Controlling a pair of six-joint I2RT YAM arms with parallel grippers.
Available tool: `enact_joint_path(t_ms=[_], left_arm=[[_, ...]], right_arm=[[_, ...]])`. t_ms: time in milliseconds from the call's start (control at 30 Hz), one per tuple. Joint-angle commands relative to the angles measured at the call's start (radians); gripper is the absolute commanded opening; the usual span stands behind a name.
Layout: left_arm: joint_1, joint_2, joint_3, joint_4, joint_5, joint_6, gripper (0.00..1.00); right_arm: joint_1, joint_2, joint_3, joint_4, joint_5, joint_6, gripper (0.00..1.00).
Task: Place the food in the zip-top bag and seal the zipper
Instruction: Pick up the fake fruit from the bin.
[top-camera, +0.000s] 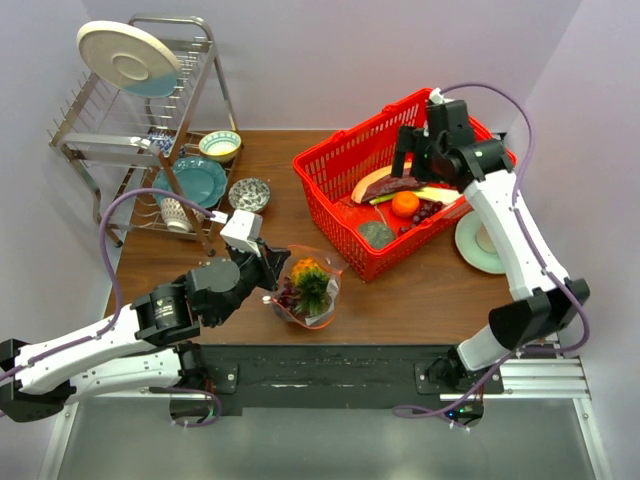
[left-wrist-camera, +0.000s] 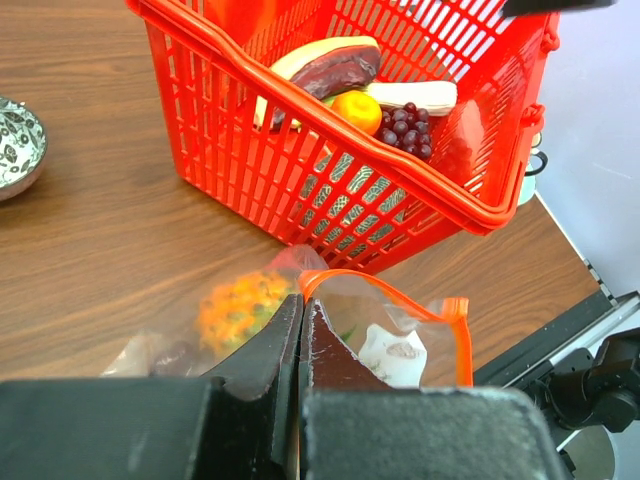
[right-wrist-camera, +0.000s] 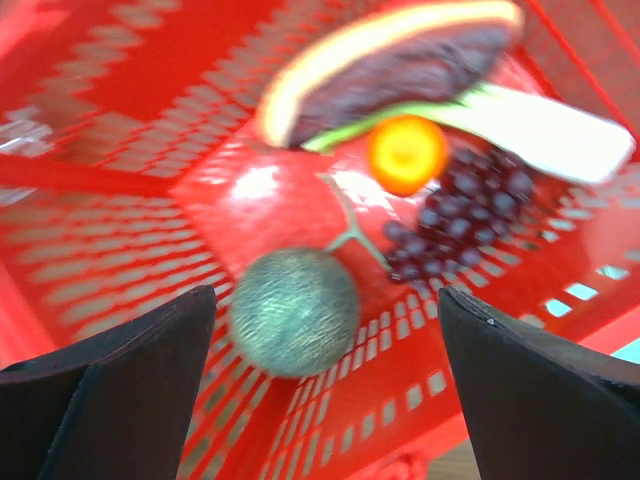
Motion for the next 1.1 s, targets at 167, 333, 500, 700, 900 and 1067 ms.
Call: enact_joint_path(t_ms=[167, 333, 500, 700, 900, 1067], left_arm=[[-0.001, -0.012, 0.008, 0.070, 0.001, 0.025, 0.00], [-0.001, -0.004, 0.011, 0.056, 0.004, 0.022, 0.00], [-0.001, 0.013, 0.027, 0.044, 0.026, 0.026, 0.00], [-0.003, 0.037, 0.045, 0.034, 0.049, 0.043, 0.00], [-0.001, 0.065, 0.057, 0.027, 0.061, 0.060, 0.00], [-0.001, 0.066, 0.051, 0.034, 0.070, 0.049, 0.00]], right_arm=[[-0.046, 0.085, -0.141, 0.165, 0.200, 0.086, 0.99], [-0.083, 0.158, -0.150, 0.223, 0.143, 0.034, 0.96], [-0.086, 0.256, -0.112, 0.251, 0.122, -0.060, 0.97], [-0.091, 0.385, -0.018, 0.102, 0.198, -0.049, 0.99], [-0.094, 0.422, -0.110, 0.199, 0.149, -0.089, 0.99], [-0.095, 0.555, -0.066, 0.208, 0.114, -0.127, 0.98]])
